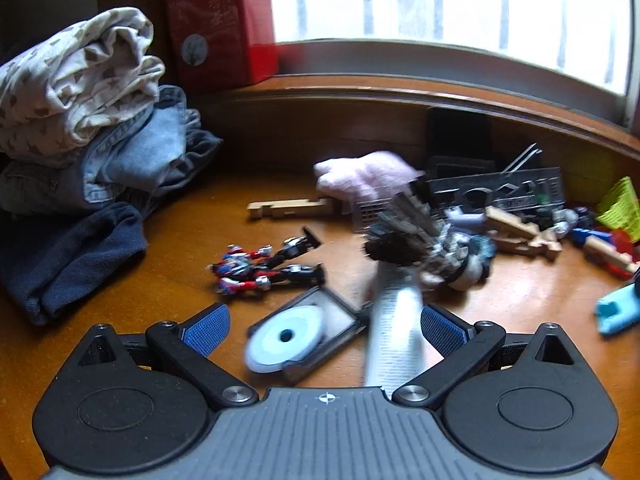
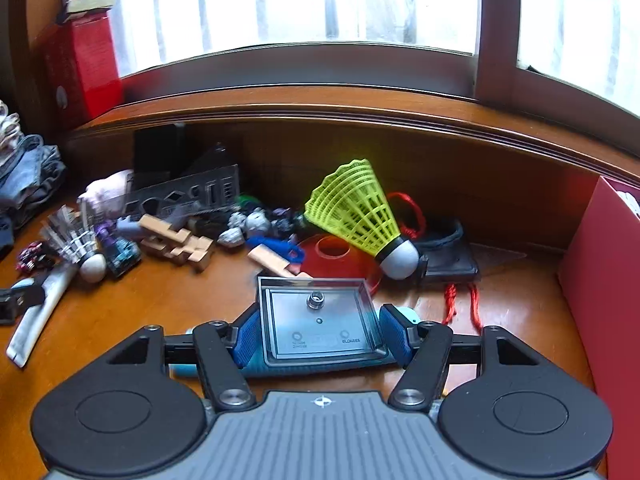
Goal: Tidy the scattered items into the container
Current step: 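Reach the right gripper to the clear square plate and close on it, then pass the clear square plate from the right gripper into the left gripper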
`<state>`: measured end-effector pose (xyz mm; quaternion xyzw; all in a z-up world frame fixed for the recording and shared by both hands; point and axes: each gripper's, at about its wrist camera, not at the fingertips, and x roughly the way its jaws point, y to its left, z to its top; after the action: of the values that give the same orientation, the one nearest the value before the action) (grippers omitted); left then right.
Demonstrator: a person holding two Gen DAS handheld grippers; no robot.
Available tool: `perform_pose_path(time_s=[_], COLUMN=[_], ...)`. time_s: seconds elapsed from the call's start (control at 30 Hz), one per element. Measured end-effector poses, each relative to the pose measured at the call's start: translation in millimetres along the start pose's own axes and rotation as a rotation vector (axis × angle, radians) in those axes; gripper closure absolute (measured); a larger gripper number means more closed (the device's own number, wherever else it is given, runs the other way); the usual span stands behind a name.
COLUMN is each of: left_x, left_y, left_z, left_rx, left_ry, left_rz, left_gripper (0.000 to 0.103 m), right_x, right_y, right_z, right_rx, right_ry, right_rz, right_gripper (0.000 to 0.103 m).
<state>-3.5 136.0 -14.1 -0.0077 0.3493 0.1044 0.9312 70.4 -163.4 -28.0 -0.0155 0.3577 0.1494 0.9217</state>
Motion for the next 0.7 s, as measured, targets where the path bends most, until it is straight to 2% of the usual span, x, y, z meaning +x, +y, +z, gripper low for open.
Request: perform_pose_path(time_s=[0.2,0.4,0.53,0.57,0.7], left_x=[-10.3,-20.5,-24.5,-25.6,-30.6], left_y=[-32.7,-71.6,-84.7,-85.6,-82.9], left_z=[0.8,-6.0,-12.8,-14.1,-19.1], left_rx=[0.089,0.195,0.246,0.247,0.250], left_ry=[-0.025,-0.034,-0.022,-0.015,0.007], left_rz=[-0.136,-0.260,-0.278,-0.281,-0.282], left_gripper=[0.000,0.000,0.000,0.000,0.000], right_x=[-20.1,-38.5,-51.4,-54.6,-66.8], right_y=[5.9,19.4,29.9,32.5,39.5], right_z=[-9.6,-21.6,-27.7,-29.3,-34.6], right_rx=[-0.022,-0.073,-0.136,-0.152,-0.201], right_ry=[0.006,0.055,0.056,0.056,0.056], right_rz=[0.040,0.147,0.164,0.168,0.180], right_gripper=[0.038,0.038,0.036,0.032,0.031])
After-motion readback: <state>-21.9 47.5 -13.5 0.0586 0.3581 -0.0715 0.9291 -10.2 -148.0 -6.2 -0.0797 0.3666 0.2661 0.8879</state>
